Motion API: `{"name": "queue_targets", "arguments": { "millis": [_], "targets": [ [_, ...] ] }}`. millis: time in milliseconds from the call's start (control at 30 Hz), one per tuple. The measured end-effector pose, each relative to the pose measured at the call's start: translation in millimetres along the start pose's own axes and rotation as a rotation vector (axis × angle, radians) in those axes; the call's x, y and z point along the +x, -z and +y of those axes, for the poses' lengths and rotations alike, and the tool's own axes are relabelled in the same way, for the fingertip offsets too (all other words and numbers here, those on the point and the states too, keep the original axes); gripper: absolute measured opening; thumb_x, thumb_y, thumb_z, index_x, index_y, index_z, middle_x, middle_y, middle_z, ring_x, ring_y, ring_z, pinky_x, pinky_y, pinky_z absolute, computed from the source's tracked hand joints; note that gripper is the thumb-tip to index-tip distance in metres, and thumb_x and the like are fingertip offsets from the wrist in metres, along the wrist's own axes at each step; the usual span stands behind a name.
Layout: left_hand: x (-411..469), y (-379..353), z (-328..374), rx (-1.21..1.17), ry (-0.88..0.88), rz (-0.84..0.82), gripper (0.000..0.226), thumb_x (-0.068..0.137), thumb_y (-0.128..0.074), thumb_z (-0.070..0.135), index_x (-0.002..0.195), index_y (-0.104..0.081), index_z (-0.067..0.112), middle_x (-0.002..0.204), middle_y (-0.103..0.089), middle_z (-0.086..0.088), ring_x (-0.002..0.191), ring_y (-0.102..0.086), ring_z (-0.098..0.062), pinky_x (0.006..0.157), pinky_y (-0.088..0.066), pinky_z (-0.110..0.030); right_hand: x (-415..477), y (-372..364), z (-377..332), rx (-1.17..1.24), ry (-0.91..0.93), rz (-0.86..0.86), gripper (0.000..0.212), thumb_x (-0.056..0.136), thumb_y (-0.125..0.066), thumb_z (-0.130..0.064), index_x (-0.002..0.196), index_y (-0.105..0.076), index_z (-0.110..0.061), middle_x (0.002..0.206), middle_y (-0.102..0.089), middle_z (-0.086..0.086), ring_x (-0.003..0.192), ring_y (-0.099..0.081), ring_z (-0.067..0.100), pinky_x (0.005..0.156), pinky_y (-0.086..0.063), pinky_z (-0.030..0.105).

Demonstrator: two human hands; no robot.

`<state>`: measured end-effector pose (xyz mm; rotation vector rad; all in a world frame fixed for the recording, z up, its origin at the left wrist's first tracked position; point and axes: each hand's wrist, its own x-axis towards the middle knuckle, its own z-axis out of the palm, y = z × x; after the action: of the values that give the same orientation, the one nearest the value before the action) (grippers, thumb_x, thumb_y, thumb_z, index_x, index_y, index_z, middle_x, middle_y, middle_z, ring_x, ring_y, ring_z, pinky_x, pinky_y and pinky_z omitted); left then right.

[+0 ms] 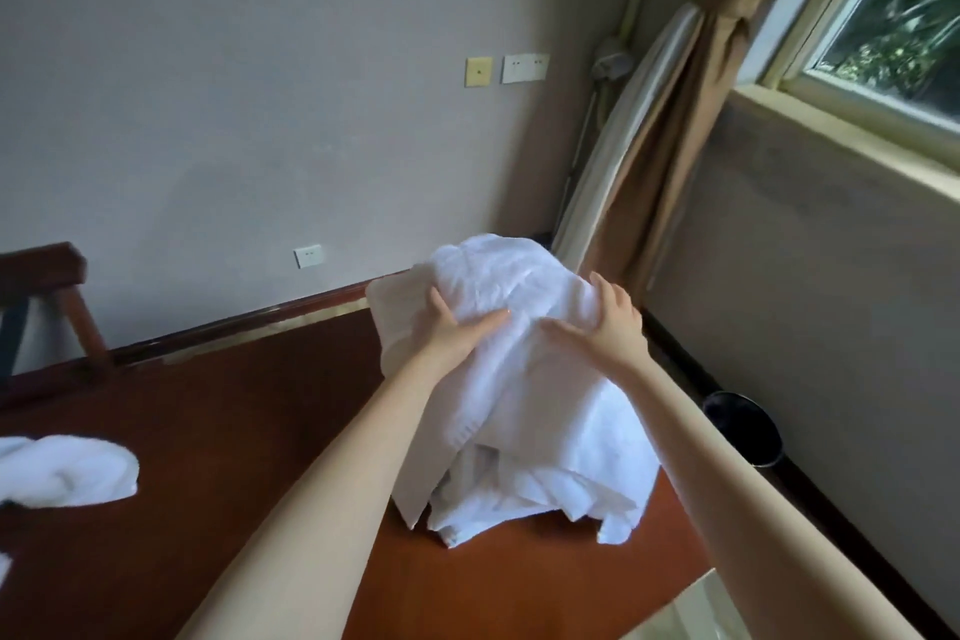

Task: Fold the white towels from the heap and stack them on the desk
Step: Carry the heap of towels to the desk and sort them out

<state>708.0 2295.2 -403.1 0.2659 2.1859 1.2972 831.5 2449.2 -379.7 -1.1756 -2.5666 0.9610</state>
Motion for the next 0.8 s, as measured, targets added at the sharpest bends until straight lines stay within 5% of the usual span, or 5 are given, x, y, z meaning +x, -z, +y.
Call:
{"name": "queue_targets", "arguments": {
  "millis": [233, 367, 500, 600, 800],
  "targets": [
    [-7, -15, -1, 0.066, -0.065, 0.184, 0.122, 0.072, -0.078, 0.047, 0.151, 0.012, 0.030, 0.150, -0.035, -0.003, 0.126, -0.047, -0.027, 0.085, -0.032, -0.027, 14, 0, 17, 0.198, -0.125, -0.181, 0.136, 0.035, -0.079, -0.072, 0.148, -0.013, -0.037, 0.145, -0.039, -0.002, 0.137, -0.032, 0.025, 0.109, -0.034, 0.047],
    [-8, -24, -8, -0.162, -0.198, 0.206, 0.108, 0.074, -0.081, 0.019, 0.153, -0.007, 0.029, 0.138, -0.040, 0.009, 0.122, -0.049, -0.011, 0.090, -0.037, -0.015, 14, 1, 16, 0.291, -0.031, -0.111, 0.108, 0.037, -0.080, -0.055, 0.133, -0.037, -0.030, 0.119, -0.056, -0.002, 0.115, -0.051, 0.021, 0.095, -0.047, 0.045],
    [-15, -22, -10, -0.189, -0.246, 0.265, 0.101, 0.070, -0.084, 0.026, 0.149, -0.020, 0.036, 0.122, -0.040, 0.027, 0.104, -0.044, 0.004, 0.060, -0.032, 0.010, 7, 10, 16, 0.433, 0.091, -0.057, 0.063, 0.050, -0.081, -0.031, 0.107, -0.055, -0.028, 0.093, -0.056, -0.009, 0.088, -0.058, 0.015, 0.070, -0.050, 0.028],
    [-20, -21, -5, -0.290, -0.315, 0.245, 0.097, 0.069, -0.085, 0.023, 0.146, -0.028, 0.035, 0.118, -0.040, 0.041, 0.109, -0.042, 0.016, 0.070, -0.037, 0.006, 3, 21, 12, 0.498, 0.146, -0.053, 0.036, 0.058, -0.080, -0.017, 0.089, -0.062, -0.019, 0.082, -0.063, 0.002, 0.081, -0.063, 0.023, 0.072, -0.055, 0.045],
    [-41, -8, 19, -0.419, -0.471, 0.260, 0.090, 0.062, -0.081, 0.031, 0.142, -0.038, 0.027, 0.136, -0.052, 0.012, 0.126, -0.048, -0.004, 0.101, -0.047, -0.034, -22, 49, -12, 0.615, 0.235, 0.006, 0.031, 0.067, -0.080, -0.010, 0.093, -0.064, -0.016, 0.087, -0.069, 0.011, 0.076, -0.068, 0.020, 0.072, -0.056, 0.050]
  ]
}}
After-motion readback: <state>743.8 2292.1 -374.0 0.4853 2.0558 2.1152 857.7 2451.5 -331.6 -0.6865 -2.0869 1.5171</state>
